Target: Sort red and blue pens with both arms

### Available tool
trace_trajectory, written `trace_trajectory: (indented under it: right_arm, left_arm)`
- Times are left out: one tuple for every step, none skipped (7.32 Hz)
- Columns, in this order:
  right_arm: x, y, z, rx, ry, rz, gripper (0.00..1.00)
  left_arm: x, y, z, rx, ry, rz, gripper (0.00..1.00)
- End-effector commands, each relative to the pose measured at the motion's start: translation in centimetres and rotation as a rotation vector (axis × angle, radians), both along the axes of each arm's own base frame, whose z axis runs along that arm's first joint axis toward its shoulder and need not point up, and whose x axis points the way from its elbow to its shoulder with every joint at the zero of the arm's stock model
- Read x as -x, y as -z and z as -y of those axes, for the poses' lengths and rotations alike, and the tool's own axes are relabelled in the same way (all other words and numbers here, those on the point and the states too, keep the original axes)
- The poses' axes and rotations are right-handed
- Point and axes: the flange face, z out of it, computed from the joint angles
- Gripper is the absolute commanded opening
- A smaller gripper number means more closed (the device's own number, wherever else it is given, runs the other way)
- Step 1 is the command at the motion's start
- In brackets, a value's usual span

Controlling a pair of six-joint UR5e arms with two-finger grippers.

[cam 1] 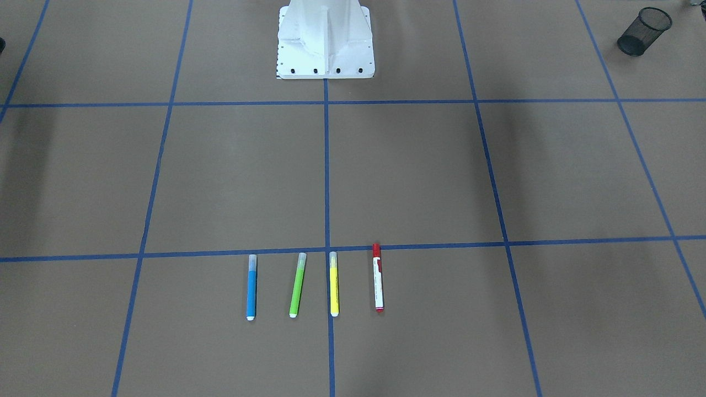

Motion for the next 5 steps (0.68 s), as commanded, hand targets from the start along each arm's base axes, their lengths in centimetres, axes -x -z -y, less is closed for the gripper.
trace_trajectory:
  right_arm:
    - [-0.03, 0.32, 0.15, -0.009, 0.001, -0.003, 1.00]
    - [-0.03, 0.47, 0.22, -0.012, 0.001, -0.003, 1.00]
    - [-0.03, 0.46, 0.15, -0.010, 0.000, -0.003, 1.00]
    - [-0.03, 0.54, 0.16, -0.013, 0.000, -0.003, 1.00]
    - [-0.03, 0.76, 0.30, -0.018, 0.000, -0.003, 1.00]
  left_arm:
    - [0.03, -0.16, -0.20, -0.003, 0.000, -0.002, 1.00]
    - [0.03, -0.24, -0.21, -0.002, 0.000, -0.002, 1.00]
    - [0.04, -0.32, -0.22, 0.000, 0.000, 0.000, 1.00]
    - [0.03, -0.24, -0.21, -0.001, 0.001, -0.002, 1.00]
    - [0.03, -0.16, -0.20, -0.003, 0.000, -0.002, 1.00]
